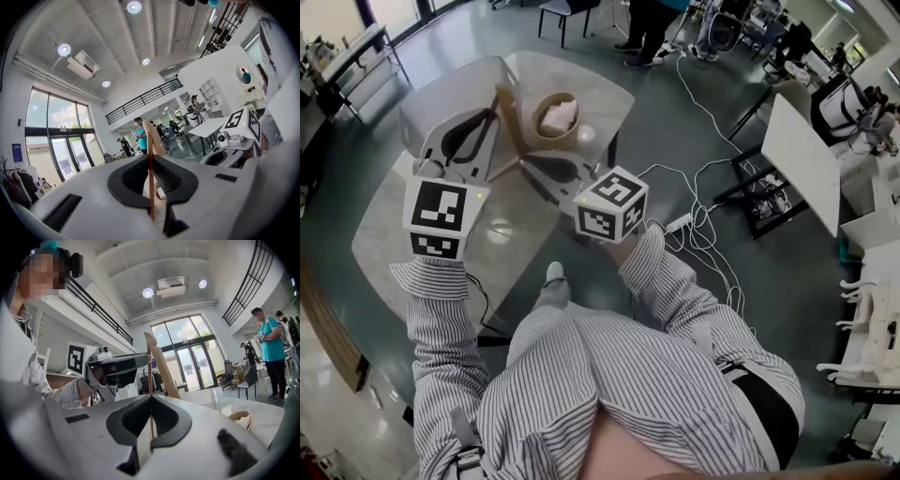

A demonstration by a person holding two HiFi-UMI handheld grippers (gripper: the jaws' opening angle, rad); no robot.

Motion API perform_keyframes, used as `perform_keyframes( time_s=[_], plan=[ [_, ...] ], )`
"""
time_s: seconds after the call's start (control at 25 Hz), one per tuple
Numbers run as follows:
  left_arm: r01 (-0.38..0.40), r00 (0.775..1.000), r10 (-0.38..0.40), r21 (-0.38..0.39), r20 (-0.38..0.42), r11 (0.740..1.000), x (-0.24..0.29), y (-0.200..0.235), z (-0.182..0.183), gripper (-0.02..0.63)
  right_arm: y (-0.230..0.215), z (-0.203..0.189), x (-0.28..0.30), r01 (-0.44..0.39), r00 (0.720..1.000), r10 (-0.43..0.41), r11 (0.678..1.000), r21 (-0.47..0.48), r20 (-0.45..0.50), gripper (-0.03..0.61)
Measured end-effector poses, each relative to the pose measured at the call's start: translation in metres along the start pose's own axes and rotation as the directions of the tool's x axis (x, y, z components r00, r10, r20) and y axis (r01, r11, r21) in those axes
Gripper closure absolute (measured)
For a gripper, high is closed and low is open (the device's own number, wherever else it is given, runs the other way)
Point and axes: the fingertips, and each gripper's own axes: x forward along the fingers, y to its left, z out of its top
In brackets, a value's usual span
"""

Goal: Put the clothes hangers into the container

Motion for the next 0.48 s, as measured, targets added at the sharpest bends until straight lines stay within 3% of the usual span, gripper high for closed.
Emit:
perform_keyframes(
  time_s=[0.36, 0.48],
  plan=[
    [-0.03, 0.996, 0.027, 0.036, 0.084, 0.999, 0.019, 0.04, 0.012, 0.574, -0.036, 0.01, 0.035, -0.012, 1.0, 0.013, 0.999, -0.049, 0.023, 0.565],
    [-0.038, 0.993, 0.032, 0.049, 0.112, 0.998, 0.035, 0.066, 0.027, 0.574, -0.052, 0.032, 0.052, -0.015, 0.999, 0.017, 0.997, -0.074, 0.034, 0.564]
  ],
)
